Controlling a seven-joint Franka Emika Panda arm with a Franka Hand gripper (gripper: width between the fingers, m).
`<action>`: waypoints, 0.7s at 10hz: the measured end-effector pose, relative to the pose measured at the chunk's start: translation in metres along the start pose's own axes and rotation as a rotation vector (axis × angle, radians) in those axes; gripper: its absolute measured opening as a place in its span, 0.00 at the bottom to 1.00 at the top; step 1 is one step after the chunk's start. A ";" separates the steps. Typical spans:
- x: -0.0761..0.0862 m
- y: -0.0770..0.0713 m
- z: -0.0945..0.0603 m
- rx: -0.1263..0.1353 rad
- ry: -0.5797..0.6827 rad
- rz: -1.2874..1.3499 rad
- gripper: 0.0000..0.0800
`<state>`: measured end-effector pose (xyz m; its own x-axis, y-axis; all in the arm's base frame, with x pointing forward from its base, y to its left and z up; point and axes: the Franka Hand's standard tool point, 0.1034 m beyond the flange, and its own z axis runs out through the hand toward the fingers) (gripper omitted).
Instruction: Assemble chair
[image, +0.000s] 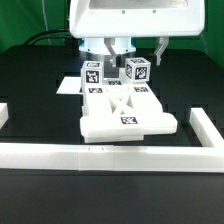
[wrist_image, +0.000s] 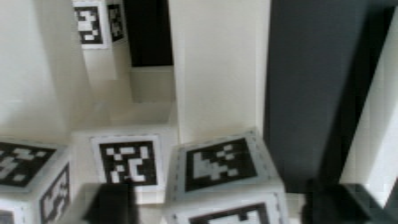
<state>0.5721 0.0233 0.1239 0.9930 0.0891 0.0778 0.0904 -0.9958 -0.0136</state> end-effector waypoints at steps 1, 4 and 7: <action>0.000 0.000 0.000 0.000 0.000 0.000 0.34; 0.000 0.000 0.000 0.001 0.000 0.031 0.35; 0.000 -0.003 0.000 0.000 0.011 0.295 0.35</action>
Offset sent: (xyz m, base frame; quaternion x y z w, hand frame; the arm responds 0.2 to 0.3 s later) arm 0.0000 0.0000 0.0000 0.0000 0.0000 0.0000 1.0000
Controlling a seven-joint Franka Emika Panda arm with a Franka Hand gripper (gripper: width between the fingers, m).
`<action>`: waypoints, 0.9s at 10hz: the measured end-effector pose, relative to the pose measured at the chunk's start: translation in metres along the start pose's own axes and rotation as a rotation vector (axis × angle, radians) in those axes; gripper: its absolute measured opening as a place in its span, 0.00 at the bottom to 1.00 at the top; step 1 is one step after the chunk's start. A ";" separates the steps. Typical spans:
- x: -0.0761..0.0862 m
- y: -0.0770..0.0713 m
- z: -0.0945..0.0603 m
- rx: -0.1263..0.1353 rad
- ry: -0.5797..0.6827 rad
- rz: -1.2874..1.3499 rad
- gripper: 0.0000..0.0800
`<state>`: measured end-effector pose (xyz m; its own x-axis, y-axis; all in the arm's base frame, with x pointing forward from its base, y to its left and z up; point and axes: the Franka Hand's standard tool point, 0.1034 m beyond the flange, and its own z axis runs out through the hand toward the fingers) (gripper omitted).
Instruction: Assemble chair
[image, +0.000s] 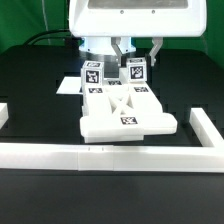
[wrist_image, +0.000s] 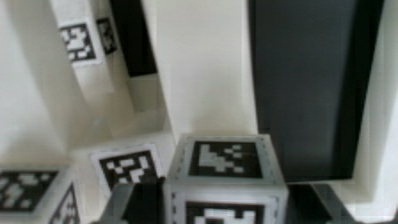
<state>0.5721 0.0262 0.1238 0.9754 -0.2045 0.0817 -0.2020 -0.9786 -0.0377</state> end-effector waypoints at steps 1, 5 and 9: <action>0.000 -0.003 0.000 0.001 0.008 0.101 0.35; 0.000 -0.013 0.000 0.011 0.033 0.413 0.35; 0.000 -0.015 0.000 0.023 0.028 0.609 0.35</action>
Offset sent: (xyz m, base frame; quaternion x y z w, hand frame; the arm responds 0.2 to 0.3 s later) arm -0.0043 0.0047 -0.0012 -0.0089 0.0136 0.2279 0.9735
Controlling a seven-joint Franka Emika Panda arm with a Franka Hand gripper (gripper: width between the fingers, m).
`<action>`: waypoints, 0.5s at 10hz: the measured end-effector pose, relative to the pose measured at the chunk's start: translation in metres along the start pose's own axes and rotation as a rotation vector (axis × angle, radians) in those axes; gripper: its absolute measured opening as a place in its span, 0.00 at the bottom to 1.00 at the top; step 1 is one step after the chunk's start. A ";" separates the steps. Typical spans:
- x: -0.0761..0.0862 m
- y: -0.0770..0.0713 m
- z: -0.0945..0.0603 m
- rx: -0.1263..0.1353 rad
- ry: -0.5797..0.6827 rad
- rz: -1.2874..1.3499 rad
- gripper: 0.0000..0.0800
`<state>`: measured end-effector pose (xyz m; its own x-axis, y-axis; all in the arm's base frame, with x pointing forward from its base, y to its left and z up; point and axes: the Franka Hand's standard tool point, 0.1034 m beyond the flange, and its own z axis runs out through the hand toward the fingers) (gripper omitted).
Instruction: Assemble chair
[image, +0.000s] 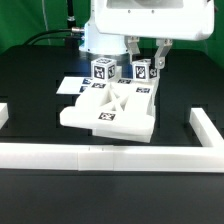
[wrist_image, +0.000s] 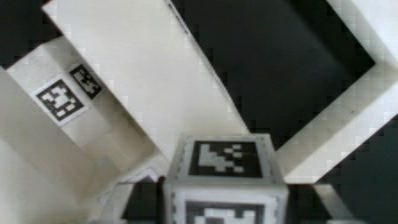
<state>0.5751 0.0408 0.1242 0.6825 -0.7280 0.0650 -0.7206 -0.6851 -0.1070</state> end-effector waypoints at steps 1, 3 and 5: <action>0.000 0.000 0.000 0.000 0.000 0.000 0.35; 0.000 0.000 -0.001 0.003 -0.002 -0.036 0.35; 0.002 -0.003 -0.007 0.022 -0.004 -0.158 0.68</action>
Offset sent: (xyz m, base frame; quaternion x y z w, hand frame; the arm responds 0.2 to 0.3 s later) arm 0.0001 0.0098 0.0141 0.0582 -0.0506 -0.0022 0.9970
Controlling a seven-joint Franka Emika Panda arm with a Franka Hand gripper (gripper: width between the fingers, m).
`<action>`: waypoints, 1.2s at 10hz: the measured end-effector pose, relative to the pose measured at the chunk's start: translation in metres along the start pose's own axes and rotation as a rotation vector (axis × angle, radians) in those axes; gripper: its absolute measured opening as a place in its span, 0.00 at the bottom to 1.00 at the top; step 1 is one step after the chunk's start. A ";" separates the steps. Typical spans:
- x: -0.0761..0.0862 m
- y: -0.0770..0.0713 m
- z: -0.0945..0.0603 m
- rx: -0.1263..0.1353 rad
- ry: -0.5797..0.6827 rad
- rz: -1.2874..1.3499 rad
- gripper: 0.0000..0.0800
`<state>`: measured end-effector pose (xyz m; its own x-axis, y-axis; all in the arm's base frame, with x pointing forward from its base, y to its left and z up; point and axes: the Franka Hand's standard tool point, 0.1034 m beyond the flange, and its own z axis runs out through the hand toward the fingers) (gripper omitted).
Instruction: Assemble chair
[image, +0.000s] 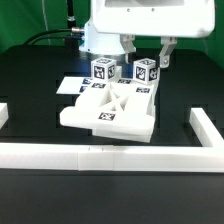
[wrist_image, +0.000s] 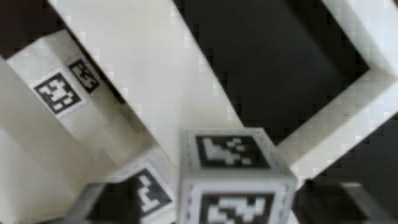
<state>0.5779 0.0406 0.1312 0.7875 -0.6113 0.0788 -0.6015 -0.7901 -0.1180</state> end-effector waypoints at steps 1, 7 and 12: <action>-0.001 -0.002 0.000 0.000 0.001 -0.059 0.79; -0.002 -0.004 0.001 -0.021 0.004 -0.481 0.81; -0.008 -0.001 0.001 -0.041 -0.068 -0.569 0.81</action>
Offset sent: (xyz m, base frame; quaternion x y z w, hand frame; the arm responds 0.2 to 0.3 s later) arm 0.0000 0.0000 0.0000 0.0000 0.0000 -0.1296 0.9916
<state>0.5723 0.0467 0.1299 0.9948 -0.0862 0.0543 -0.0842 -0.9957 -0.0372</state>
